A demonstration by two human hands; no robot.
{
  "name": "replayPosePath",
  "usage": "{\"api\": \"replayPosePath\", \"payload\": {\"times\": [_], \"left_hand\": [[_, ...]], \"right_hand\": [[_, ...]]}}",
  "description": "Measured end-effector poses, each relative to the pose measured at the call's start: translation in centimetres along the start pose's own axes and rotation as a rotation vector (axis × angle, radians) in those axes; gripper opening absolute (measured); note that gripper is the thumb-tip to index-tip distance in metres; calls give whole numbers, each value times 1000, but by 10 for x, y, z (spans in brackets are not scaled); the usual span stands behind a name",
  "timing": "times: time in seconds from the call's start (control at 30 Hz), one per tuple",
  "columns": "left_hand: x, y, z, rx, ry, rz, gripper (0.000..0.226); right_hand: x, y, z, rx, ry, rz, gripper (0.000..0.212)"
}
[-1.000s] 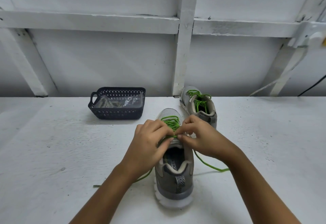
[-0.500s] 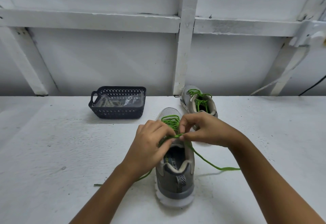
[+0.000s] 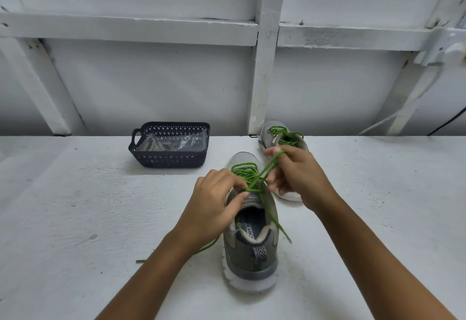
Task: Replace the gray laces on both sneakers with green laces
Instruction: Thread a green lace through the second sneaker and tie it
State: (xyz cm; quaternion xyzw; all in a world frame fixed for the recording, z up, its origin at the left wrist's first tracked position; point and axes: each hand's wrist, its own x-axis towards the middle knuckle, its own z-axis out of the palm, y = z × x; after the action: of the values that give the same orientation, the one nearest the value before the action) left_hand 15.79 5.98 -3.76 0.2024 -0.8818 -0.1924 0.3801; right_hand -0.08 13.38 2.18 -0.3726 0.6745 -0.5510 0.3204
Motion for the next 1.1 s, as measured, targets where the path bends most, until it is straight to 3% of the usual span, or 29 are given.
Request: {"api": "replayPosePath", "payload": {"times": [0.03, 0.1, 0.2, 0.3, 0.4, 0.47, 0.5, 0.6, 0.67, 0.73, 0.93, 1.1], "left_hand": [[-1, 0, 0, -4, -7, -5, 14], [-2, 0, -1, -12, -21, -8, 13], [-4, 1, -2, -20, -45, -2, 11], [-6, 2, -5, -41, -66, 9, 7], [-9, 0, -7, -81, -86, 22, 11], [-11, 1, -7, -121, -50, -13, 14], [-11, 2, -8, -136, -17, -54, 11], [-8, 1, -6, -172, 40, -248, 16], [-6, 1, -4, -185, -5, -408, 18], [-4, 1, -1, -200, -54, -531, 19], [5, 3, 0, -172, -186, -695, 50], [7, 1, -7, -283, -154, -675, 31]], "right_hand": [[-1, -1, -1, 126, 6, 17, 23], [-3, 1, -5, 109, 49, -64, 23], [-11, 8, -15, -191, 117, -236, 22], [-27, 11, -29, -549, 128, -216, 29], [-43, 9, -45, -925, -241, 66, 32], [-50, 9, -48, -994, -487, 234, 29], [-51, 9, -49, -965, -521, 253, 31], [-42, 11, -46, -855, -336, 80, 27], [-33, 14, -38, -752, -125, -45, 16], [-25, 18, -22, -712, -9, -115, 19], [-13, 34, 16, -714, 55, -77, 42], [-11, 40, 7, -579, 83, -63, 37]]}}
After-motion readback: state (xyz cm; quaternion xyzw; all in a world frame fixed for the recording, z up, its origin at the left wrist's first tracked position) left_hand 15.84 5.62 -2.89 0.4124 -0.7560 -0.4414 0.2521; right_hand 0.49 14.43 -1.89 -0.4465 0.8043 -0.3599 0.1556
